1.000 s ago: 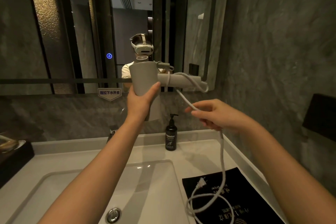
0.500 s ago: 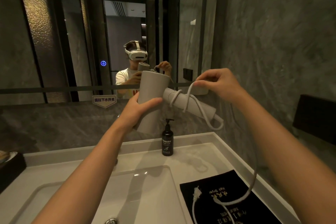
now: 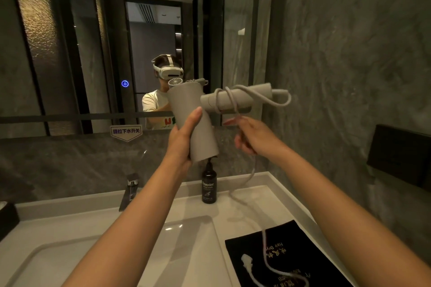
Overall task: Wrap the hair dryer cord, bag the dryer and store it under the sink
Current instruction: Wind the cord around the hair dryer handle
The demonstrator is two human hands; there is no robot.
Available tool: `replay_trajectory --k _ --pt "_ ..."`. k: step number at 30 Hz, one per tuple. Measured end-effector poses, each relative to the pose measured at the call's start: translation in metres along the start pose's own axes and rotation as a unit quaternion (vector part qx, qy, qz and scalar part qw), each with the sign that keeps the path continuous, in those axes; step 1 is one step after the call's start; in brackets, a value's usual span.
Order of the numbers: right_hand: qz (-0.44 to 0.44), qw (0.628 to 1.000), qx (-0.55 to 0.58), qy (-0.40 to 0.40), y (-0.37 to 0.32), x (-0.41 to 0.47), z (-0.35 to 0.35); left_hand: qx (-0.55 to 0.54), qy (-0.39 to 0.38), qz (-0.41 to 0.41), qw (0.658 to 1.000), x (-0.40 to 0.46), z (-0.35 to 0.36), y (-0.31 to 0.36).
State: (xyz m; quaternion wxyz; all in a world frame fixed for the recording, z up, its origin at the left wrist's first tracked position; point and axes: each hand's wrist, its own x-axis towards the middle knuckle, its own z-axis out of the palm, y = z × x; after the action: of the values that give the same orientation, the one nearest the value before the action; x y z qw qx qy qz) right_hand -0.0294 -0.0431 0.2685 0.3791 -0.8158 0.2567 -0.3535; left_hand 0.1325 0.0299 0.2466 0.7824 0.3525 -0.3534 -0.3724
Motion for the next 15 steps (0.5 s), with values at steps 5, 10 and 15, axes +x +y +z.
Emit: replay_trajectory --k 5,10,15 --pt "0.002 0.989 -0.144 -0.047 0.006 -0.016 -0.007 0.136 0.136 0.092 0.977 0.010 -0.005 0.005" --pt "-0.038 0.975 -0.219 0.000 -0.004 -0.019 -0.037 0.223 0.179 0.147 0.947 0.014 -0.016 0.012" --pt "-0.106 0.972 -0.201 0.066 -0.022 -0.010 -0.049 0.308 0.128 0.181 0.925 0.013 -0.020 0.012"
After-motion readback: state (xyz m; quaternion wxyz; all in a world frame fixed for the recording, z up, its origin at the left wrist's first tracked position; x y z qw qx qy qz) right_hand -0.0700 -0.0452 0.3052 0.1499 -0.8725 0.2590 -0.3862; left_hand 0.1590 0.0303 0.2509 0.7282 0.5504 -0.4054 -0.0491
